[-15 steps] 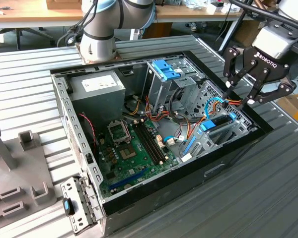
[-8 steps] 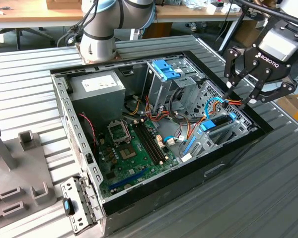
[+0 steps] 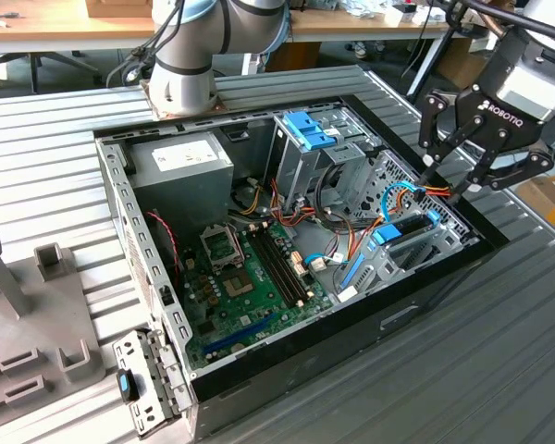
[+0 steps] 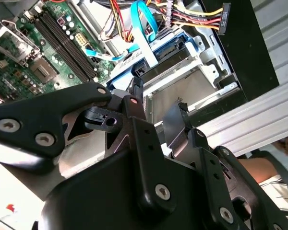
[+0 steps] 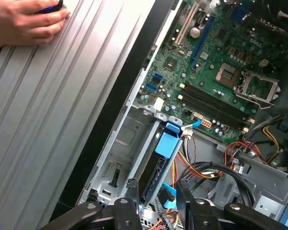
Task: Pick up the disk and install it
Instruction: 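Insert the first disk wire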
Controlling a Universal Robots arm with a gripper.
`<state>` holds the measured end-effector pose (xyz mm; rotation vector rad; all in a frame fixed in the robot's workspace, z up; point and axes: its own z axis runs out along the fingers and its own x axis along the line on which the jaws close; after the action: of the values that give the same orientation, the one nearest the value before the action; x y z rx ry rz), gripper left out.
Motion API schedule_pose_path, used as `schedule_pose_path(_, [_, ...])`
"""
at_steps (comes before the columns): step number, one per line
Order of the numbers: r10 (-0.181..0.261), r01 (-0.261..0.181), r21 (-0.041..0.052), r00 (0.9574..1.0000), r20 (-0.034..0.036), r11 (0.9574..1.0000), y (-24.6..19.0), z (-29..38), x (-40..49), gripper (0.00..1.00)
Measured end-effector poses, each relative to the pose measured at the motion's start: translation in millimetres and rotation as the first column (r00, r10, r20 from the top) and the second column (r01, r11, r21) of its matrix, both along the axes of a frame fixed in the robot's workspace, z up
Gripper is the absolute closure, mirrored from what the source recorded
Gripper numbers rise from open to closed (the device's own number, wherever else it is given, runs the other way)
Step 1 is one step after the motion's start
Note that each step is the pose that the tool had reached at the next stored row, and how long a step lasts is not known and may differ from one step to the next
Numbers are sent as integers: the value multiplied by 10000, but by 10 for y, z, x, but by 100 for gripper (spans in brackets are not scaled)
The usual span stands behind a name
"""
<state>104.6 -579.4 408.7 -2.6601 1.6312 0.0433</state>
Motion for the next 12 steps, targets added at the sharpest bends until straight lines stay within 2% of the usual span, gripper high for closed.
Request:
schedule_pose_path(3, [577,-577,1,9983,1,9983,0,-6,13,56])
schedule_pose_path(6, [1037,-1037,1,9946,0,9946,0,-9,22,56])
schedule_pose_path(10, [1712,-1712,1,9852,1,9852,1,-14,34,56])
schedule_pose_path(12, [2068,-2068,1,9784,1,9784,1,-16,38,56])
